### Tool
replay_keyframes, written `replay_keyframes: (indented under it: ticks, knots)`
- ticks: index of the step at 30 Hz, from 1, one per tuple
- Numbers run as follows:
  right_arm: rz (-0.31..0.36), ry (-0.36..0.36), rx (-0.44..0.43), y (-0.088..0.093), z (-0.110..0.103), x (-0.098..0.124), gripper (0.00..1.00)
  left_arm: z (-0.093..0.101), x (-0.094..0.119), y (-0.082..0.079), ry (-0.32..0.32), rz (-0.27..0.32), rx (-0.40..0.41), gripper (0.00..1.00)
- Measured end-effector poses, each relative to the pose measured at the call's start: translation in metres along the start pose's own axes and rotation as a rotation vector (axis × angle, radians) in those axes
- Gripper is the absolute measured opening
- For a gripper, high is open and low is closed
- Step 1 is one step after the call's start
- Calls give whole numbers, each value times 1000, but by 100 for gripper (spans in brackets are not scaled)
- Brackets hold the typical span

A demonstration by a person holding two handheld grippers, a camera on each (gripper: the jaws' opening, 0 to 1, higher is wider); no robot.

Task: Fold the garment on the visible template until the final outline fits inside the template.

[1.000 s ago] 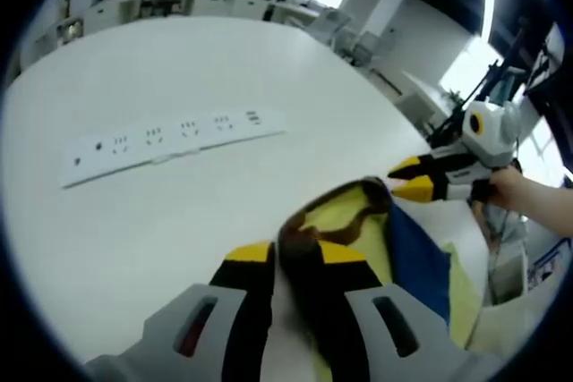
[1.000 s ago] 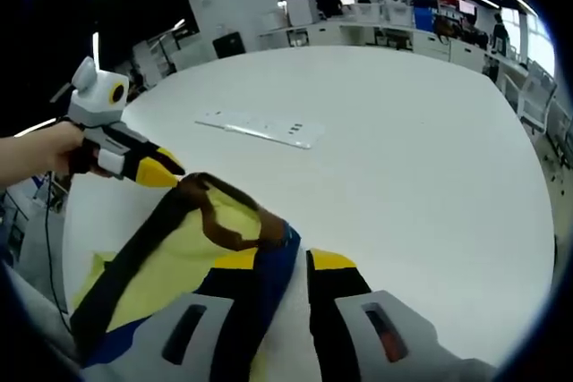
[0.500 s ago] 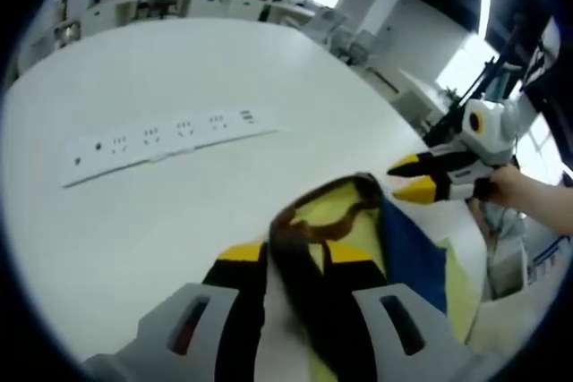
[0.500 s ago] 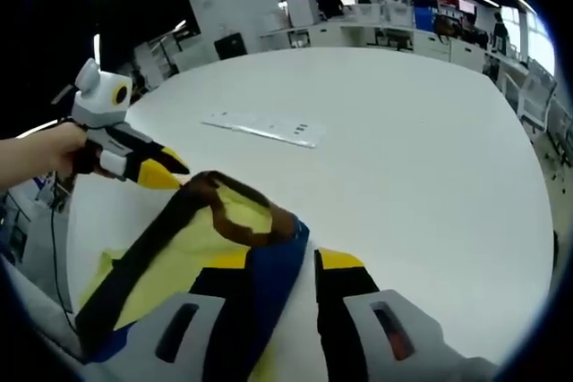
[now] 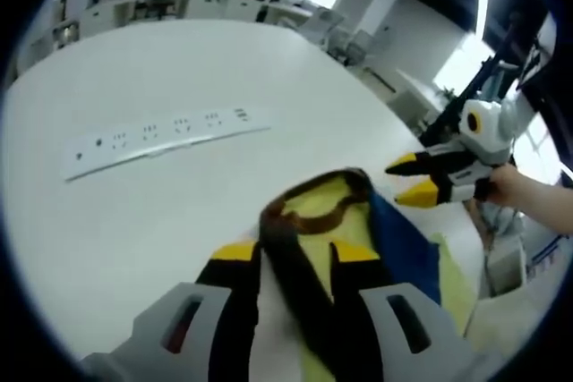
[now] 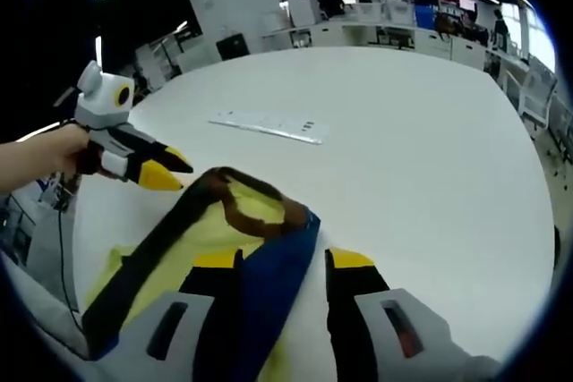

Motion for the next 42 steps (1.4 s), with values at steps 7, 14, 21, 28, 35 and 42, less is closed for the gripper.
replay_keyframes:
  ticks: [7, 14, 21, 28, 35, 42]
  knots:
    - [7, -9, -5, 4, -7, 7, 42, 8, 6, 4, 13, 6, 0, 31]
    - [9, -21, -9, 9, -15, 12, 45, 14, 11, 10, 22, 14, 5, 34]
    - [18, -34, -1, 11, -24, 20, 51, 20, 17, 20, 27, 20, 16, 40]
    - [30, -46, 1, 12, -31, 27, 56, 25, 23, 27, 30, 24, 18, 44]
    - [43, -52, 11, 14, -37, 37, 60, 31, 29, 35, 37, 28, 17, 47]
    - [57, -61, 13, 17, -46, 48, 64, 41, 36, 44, 47, 34, 12, 50]
Point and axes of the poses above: the point that each gripper's makers call its tool centre point, and the gripper's own axes: x roughly backward along the fingers, z roughly to its right, y roughly out of its underside, the point moved 4 cm from there along x, roughly backward along the fingers, and after that the axes turned 12 degrees about -z, right-handed, at the moved point
